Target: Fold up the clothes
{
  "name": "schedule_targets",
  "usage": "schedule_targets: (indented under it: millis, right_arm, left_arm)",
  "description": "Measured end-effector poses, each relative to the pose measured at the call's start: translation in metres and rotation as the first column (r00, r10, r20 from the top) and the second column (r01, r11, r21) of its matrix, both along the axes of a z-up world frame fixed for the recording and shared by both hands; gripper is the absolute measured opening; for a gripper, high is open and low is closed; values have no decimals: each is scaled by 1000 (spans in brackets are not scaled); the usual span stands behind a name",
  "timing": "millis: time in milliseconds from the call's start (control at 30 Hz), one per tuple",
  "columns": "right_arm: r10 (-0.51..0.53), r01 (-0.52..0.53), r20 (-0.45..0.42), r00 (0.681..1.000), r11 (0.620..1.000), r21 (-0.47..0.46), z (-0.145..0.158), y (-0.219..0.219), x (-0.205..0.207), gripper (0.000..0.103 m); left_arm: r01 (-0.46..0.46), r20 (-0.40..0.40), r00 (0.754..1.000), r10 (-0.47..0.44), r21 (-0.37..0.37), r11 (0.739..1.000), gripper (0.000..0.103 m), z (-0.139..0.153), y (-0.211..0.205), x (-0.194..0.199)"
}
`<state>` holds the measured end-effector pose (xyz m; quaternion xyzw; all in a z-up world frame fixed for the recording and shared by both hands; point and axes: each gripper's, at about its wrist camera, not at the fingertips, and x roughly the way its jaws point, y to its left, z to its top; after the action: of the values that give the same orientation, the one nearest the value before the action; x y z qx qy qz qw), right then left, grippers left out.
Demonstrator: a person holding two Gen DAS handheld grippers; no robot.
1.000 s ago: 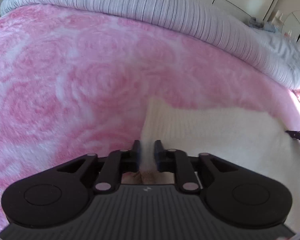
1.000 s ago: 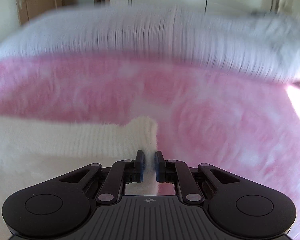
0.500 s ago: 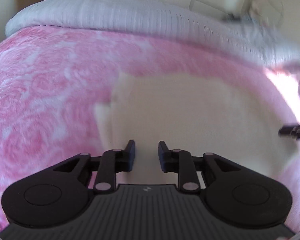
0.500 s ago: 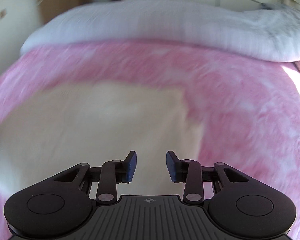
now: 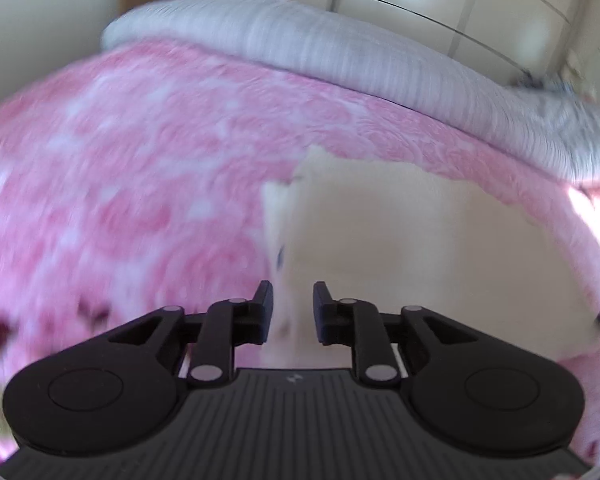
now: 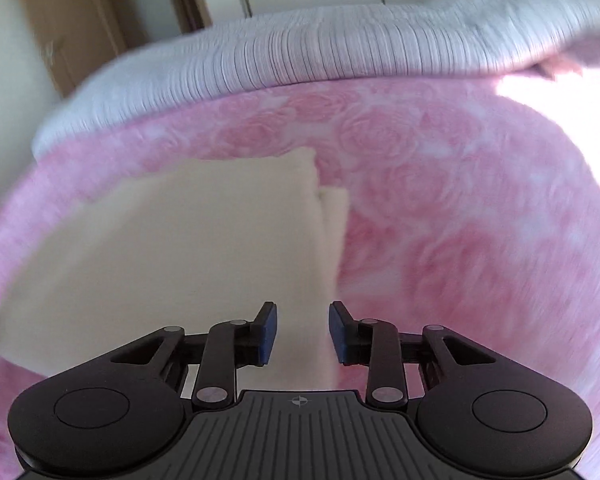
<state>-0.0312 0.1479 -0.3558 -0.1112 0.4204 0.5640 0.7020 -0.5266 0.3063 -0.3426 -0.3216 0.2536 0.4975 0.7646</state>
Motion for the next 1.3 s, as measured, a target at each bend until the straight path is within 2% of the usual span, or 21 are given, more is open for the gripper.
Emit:
schedule_targets:
  millis: [67, 167, 267, 367, 433, 500, 567, 633, 667, 733, 800, 900, 933, 967, 1000, 1067, 1100, 1167, 1300]
  right_arm:
    - [-31, 33, -59, 998, 999, 35, -11, -17, 1, 41]
    - [-52, 55, -42, 998, 996, 73, -27, -37, 1, 45]
    - [-52, 54, -15, 999, 992, 111, -37, -53, -4, 47]
    - [-82, 83, -16, 997, 987, 135, -36, -71, -10, 47]
    - [-104, 112, -60, 993, 983, 149, -30, -91, -14, 47]
    - [-121, 146, -148, 982, 975, 168, -24, -103, -15, 52]
    - [-142, 196, -260, 955, 962, 192, -21, -108, -11, 66]
    - [-175, 265, -375, 910, 943, 203, -25, -104, -6, 67]
    - [-190, 300, -431, 882, 932, 205, -28, -101, -4, 67]
    - [-217, 370, -534, 817, 908, 197, -33, -95, 0, 67]
    - [-213, 401, -618, 757, 898, 182, -42, -80, 0, 67]
    - [-283, 455, -655, 701, 884, 105, -56, -57, -3, 67]
    - [-295, 463, -646, 704, 881, 102, -58, -53, -2, 66]
    - [-302, 467, -634, 712, 878, 106, -59, -51, -1, 58]
    - [-309, 471, -622, 720, 875, 110, -60, -48, 1, 53]
    - [-323, 478, -597, 735, 870, 118, -63, -42, 3, 22]
    - [-330, 482, -584, 742, 868, 122, -64, -39, 4, 19]
    - [-344, 489, -558, 755, 862, 130, -67, -34, 6, 14]
    - [-302, 430, -462, 834, 880, 203, -52, -39, -1, 10]
  left_arm:
    - [-62, 70, 995, 66, -52, 997, 22, -8, -11, -20]
    - [-133, 161, 976, 148, -100, 986, 27, -26, -23, -43]
    - [-152, 244, 954, 176, -117, 981, 28, -41, -32, -52]
    - [-149, 325, 927, 189, -145, 978, 30, -50, -38, -54]
    - [-147, 391, 898, 202, -167, 975, 33, -51, -39, -54]
    - [-152, 441, 873, 209, -160, 975, 41, -48, -38, -53]
    - [-165, 477, 853, 213, -142, 976, 43, -43, -37, -49]
    - [-178, 506, 833, 224, -137, 974, 49, -42, -34, -44]
    - [-176, 507, 832, 226, -145, 974, 54, -43, -30, -41]
    - [-185, 486, 836, 255, -189, 964, 54, -47, -22, -35]
    - [-203, 452, 850, 272, -195, 960, 54, -54, -17, -29]
    - [-241, 403, 863, 303, -198, 950, 50, -67, -10, -22]
    - [-243, 410, 862, 299, -184, 952, 50, -71, -9, -21]
    - [-247, 406, 866, 291, -156, 956, 47, -72, -9, -18]
    - [-245, 388, 879, 278, -134, 960, 42, -72, -7, -15]
    - [-240, 368, 892, 262, -106, 965, 32, -71, -5, -11]
    - [-233, 363, 897, 253, -98, 967, 26, -70, -5, -10]
    - [-217, 351, 909, 227, -68, 974, 21, -65, -7, -10]
    - [-175, 330, 928, 171, -18, 984, 16, -56, -23, -11]
